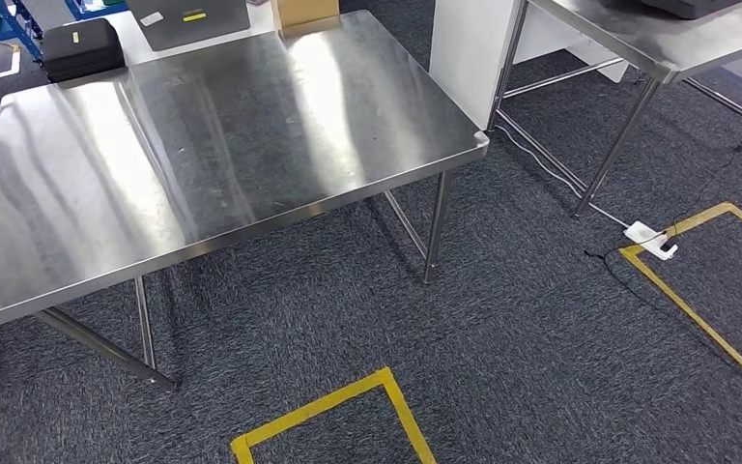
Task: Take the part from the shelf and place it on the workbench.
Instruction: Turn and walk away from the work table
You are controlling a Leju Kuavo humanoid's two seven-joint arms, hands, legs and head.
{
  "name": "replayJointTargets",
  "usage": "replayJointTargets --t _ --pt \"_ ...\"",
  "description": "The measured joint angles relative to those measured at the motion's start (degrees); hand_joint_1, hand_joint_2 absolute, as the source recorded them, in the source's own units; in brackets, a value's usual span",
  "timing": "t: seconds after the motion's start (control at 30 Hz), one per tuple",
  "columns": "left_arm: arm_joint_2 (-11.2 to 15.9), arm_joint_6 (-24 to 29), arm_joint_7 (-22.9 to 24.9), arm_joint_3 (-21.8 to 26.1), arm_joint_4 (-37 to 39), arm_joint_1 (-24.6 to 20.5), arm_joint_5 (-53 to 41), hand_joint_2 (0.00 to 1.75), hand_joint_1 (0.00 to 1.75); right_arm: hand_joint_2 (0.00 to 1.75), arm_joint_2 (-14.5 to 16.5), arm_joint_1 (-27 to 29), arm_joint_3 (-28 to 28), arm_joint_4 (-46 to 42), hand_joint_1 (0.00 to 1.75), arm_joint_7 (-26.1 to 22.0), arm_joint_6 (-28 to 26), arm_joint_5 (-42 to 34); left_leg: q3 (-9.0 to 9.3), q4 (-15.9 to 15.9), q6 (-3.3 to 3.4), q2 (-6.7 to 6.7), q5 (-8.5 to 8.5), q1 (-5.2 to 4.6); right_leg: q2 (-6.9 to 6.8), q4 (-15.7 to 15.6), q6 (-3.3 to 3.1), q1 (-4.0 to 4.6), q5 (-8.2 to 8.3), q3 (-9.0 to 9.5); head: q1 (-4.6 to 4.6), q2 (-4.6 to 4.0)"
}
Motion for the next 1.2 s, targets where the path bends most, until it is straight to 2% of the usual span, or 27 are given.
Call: replayJointTargets --t 0.03,0.07,0.1,0.17,0.23,0.27,0.3,0.37,0.43,0.47,0.5,0.53,0.57,0.6,0.63,0.67,0.73,0.8,0.83,0.87,0.93,0.97,1.0,1.03,1.1,1.13,1.2 --pt "0.02 0.01 0.02 0.01 0.00 -0.04 0.00 0.00 0.00 0.00 0.01 -0.04 0.01 0.00 0.00 0.02 0.00 0.03 1.93 -3.65 1.03 0.34 1.98 -0.60 -0.29 -0.01 -0.13 0.29 -0.04 0.13 0.01 0.00" --pt "0.15 0.02 0.02 0.00 -0.03 -0.16 0.00 0.00 0.00 0.00 0.16 -0.07 0.02 0.03 0.00 0.04 0.01 0.08 3.94 -7.50 2.23 1.37 3.42 -1.26 -0.62 0.00 -0.24 0.63 -0.09 0.24 0.13 0.00" --pt "0.22 0.05 0.03 0.00 -0.05 -0.31 0.00 0.00 0.00 0.00 0.25 -0.09 0.03 0.05 0.00 0.07 0.01 0.11 5.45 -10.52 3.06 2.34 4.35 -1.83 -0.94 0.01 -0.29 0.92 -0.12 0.26 0.26 0.00" --pt "0.35 0.11 0.04 -0.01 -0.10 -0.57 0.00 0.00 0.00 0.00 0.37 -0.12 0.04 0.11 0.00 0.15 0.05 0.16 6.41 -12.89 3.77 3.51 4.57 -2.62 -1.55 0.03 -0.29 1.04 -0.15 0.19 0.43 0.00" --pt "0.32 0.16 0.08 0.00 -0.11 -0.59 0.00 0.00 0.00 0.00 0.40 -0.18 0.08 0.14 0.00 0.27 0.13 0.19 6.25 -13.24 3.60 2.67 4.90 -2.93 -2.32 -0.06 -0.20 0.77 -0.10 0.20 0.31 0.00" --pt "0.34 0.18 0.13 0.01 -0.11 -0.53 0.01 0.00 0.00 0.00 0.45 -0.24 0.11 0.16 0.00 0.37 0.17 0.20 6.39 -13.70 3.40 2.22 5.30 -2.73 -2.52 0.11 -0.09 0.79 -0.21 0.11 0.27 0.00" --pt "0.36 0.22 0.18 0.01 -0.11 -0.46 0.01 0.00 0.00 0.00 0.49 -0.27 0.16 0.17 0.00 0.43 0.16 0.20 6.56 -14.22 3.22 1.79 5.71 -2.52 -2.15 0.83 -0.01 0.81 -0.70 -0.22 0.25 0.00" --pt "0.33 0.29 0.26 0.01 -0.11 -0.51 -0.03 0.00 0.00 0.00 0.42 -0.29 0.28 0.17 0.00 0.51 0.15 0.20 6.72 -15.05 3.02 0.87 6.49 -2.02 -0.47 5.39 -0.06 0.70 -3.13 -2.32 0.33 -0.01" --pt "0.25 0.30 0.26 0.00 -0.10 -0.58 -0.12 0.00 0.00 0.00 0.30 -0.21 0.37 0.17 0.00 0.52 0.16 0.20 6.46 -15.08 3.14 -0.11 6.70 -2.04 0.70 12.32 -0.04 0.30 -5.98 -5.46 0.45 -0.01" --pt "0.21 0.28 0.26 0.01 -0.10 -0.52 -0.16 0.00 0.00 0.00 0.21 -0.14 0.40 0.17 0.00 0.53 0.17 0.20 6.43 -15.06 3.10 -0.62 6.74 -2.03 0.83 14.44 0.28 0.11 -6.53 -6.39 0.47 -0.01" --pt "0.18 0.26 0.26 0.01 -0.09 -0.43 -0.17 0.00 0.00 0.00 0.10 -0.09 0.43 0.17 0.00 0.55 0.18 0.19 6.42 -15.00 3.04 -1.15 6.76 -2.00 0.87 14.59 0.83 -0.08 -6.19 -6.39 0.48 0.00" --pt "0.18 0.21 0.26 0.01 -0.09 -0.37 -0.18 0.00 0.00 0.00 0.02 -0.06 0.45 0.17 0.00 0.56 0.21 0.17 6.44 -14.88 2.93 -1.68 6.74 -1.95 0.93 12.44 1.56 -0.28 -4.95 -5.30 0.48 0.00" --pt "0.17 0.18 0.26 0.01 -0.09 -0.34 -0.18 0.00 0.00 0.00 -0.06 -0.05 0.47 0.17 0.00 0.58 0.24 0.16 6.42 -14.66 2.73 -2.21 6.66 -1.89 1.19 8.58 2.32 -0.52 -3.23 -3.39 0.49 0.00" --pt "0.17 0.14 0.26 0.00 -0.09 -0.35 -0.18 0.00 0.00 0.00 -0.11 -0.08 0.48 0.17 0.00 0.59 0.28 0.15 6.34 -14.37 2.47 -2.65 6.53 -1.86 1.77 4.80 2.73 -0.72 -1.93 -1.58 0.50 0.00" --pt "0.17 0.12 0.26 -0.01 -0.09 -0.37 -0.18 0.00 0.00 0.00 -0.13 -0.12 0.49 0.17 0.00 0.60 0.32 0.15 6.18 -14.03 2.13 -3.05 6.37 -1.90 2.24 1.79 2.75 -0.76 -0.99 -0.21 0.54 0.00" --pt "0.16 0.12 0.27 -0.01 -0.09 -0.38 -0.20 0.00 0.00 0.00 -0.13 -0.15 0.50 0.17 0.00 0.59 0.36 0.16 5.97 -13.79 1.76 -3.32 6.30 -1.95 2.63 0.18 2.44 -0.74 -0.62 0.50 0.56 0.00" --pt "0.13 0.12 0.28 -0.01 -0.07 -0.32 -0.27 0.00 0.00 0.00 -0.14 -0.25 0.54 0.17 0.00 0.63 0.40 0.16 5.57 -13.65 1.10 -3.76 6.41 -1.99 2.47 -0.27 1.41 -0.45 -0.48 0.60 0.58 0.00" --pt "0.16 0.13 0.30 -0.01 -0.05 -0.22 -0.34 0.00 0.00 0.00 -0.09 -0.33 0.57 0.17 0.00 0.76 0.42 0.13 5.10 -13.04 0.52 -3.30 5.97 -1.81 1.94 -0.47 0.63 -0.82 -0.16 0.66 0.54 0.01" --pt "0.17 0.13 0.31 -0.01 -0.04 -0.22 -0.39 0.00 0.00 0.00 -0.06 -0.32 0.57 0.17 0.00 0.84 0.42 0.12 4.41 -11.61 0.20 -2.61 4.96 -1.69 1.62 -0.62 0.20 -1.03 -0.05 0.70 0.38 0.01" --pt "0.18 0.13 0.32 -0.01 -0.04 -0.25 -0.43 0.00 0.00 0.00 -0.04 -0.31 0.59 0.17 0.00 0.92 0.41 0.11 3.22 -9.08 -0.14 -1.82 3.37 -1.53 1.28 -0.75 -0.17 -1.18 0.02 0.71 0.21 0.01" --pt "0.15 0.12 0.34 -0.01 -0.04 -0.27 -0.50 0.00 0.00 0.00 -0.06 -0.25 0.63 0.17 0.00 1.05 0.39 0.11 -0.29 -1.91 -0.78 -0.86 -0.17 -1.13 0.46 -0.75 -0.60 -1.07 -0.03 0.64 -0.09 0.00" --pt "0.15 0.12 0.35 -0.01 -0.04 -0.22 -0.50 0.00 0.00 0.00 -0.07 -0.21 0.69 0.17 0.00 1.10 0.38 0.11 -1.73 0.91 -1.04 -0.73 -1.06 -0.89 0.03 -0.74 -0.61 -1.06 -0.04 0.61 -0.09 -0.01" --pt "0.15 0.11 0.37 -0.01 -0.04 -0.16 -0.50 0.00 0.00 0.00 -0.08 -0.20 0.75 0.17 0.00 1.12 0.37 0.12 -2.32 1.99 -1.26 -0.57 -0.90 -0.64 -0.39 -0.73 -0.61 -1.08 -0.05 0.59 -0.10 -0.01" --pt "0.15 0.12 0.38 -0.01 -0.04 -0.11 -0.50 0.00 0.00 0.00 -0.08 -0.21 0.81 0.17 0.00 1.12 0.36 0.14 -1.83 0.90 -1.42 -0.36 0.29 -0.40 -0.74 -0.71 -0.59 -1.14 -0.07 0.62 -0.11 0.00" --pt "0.14 0.12 0.39 -0.01 -0.04 -0.12 -0.50 0.00 0.00 0.00 -0.05 -0.29 0.91 0.17 0.00 1.12 0.35 0.19 1.76 -6.13 -1.58 0.90 4.00 -0.02 -1.33 -0.70 -0.38 -1.19 -0.18 0.81 -0.17 0.00" --pt "0.11 0.13 0.39 -0.01 -0.04 -0.21 -0.50 0.00 0.00 0.00 -0.04 -0.32 0.93 0.17 0.00 1.12 0.35 0.20 3.54 -9.59 -1.52 1.59 5.23 -0.05 -1.60 -0.66 -0.13 -1.03 -0.30 0.89 -0.22 0.00" --pt "0.05 0.13 0.38 -0.01 -0.04 -0.38 -0.50 0.00 0.00 0.00 -0.07 -0.35 0.96 0.17 0.00 1.12 0.36 0.20 5.17 -13.00 -1.08 2.31 5.87 -0.44 -2.17 -0.73 0.61 -0.65 -0.42 1.01 -0.15 0.00"
